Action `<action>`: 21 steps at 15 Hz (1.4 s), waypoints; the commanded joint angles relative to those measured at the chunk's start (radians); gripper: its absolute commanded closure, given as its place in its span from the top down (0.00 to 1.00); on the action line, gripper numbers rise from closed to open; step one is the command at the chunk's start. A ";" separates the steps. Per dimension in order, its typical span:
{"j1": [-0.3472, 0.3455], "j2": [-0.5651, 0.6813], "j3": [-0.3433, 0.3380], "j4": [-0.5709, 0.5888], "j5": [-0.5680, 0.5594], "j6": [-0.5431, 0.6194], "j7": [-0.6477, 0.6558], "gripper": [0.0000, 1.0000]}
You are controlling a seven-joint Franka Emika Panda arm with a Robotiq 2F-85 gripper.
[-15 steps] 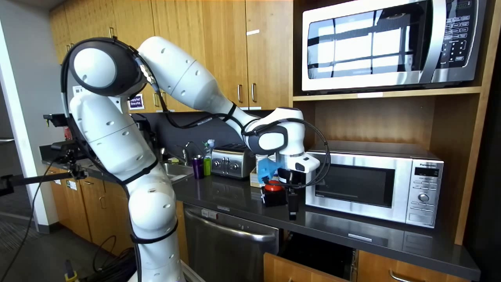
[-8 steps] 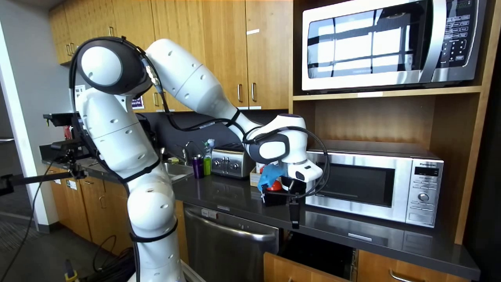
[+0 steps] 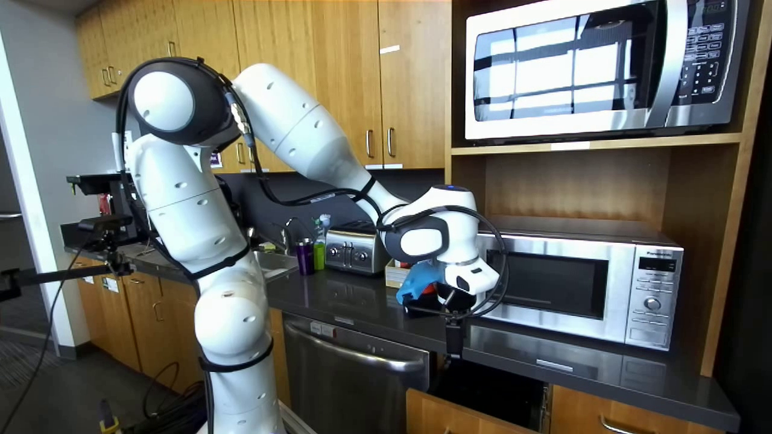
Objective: Close the open drawer
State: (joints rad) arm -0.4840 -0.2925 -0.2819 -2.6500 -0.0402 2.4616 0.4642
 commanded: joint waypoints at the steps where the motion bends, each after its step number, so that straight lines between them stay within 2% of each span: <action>1: -0.026 0.001 -0.012 -0.005 -0.004 0.011 0.016 1.00; 8: -0.057 0.042 -0.007 -0.002 -0.036 0.022 0.047 1.00; 14: -0.047 0.141 -0.020 0.003 -0.076 0.062 0.090 1.00; 21: -0.027 0.252 -0.055 0.026 -0.068 0.137 0.076 1.00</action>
State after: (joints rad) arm -0.5294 -0.0918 -0.3094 -2.6479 -0.0946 2.5663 0.5263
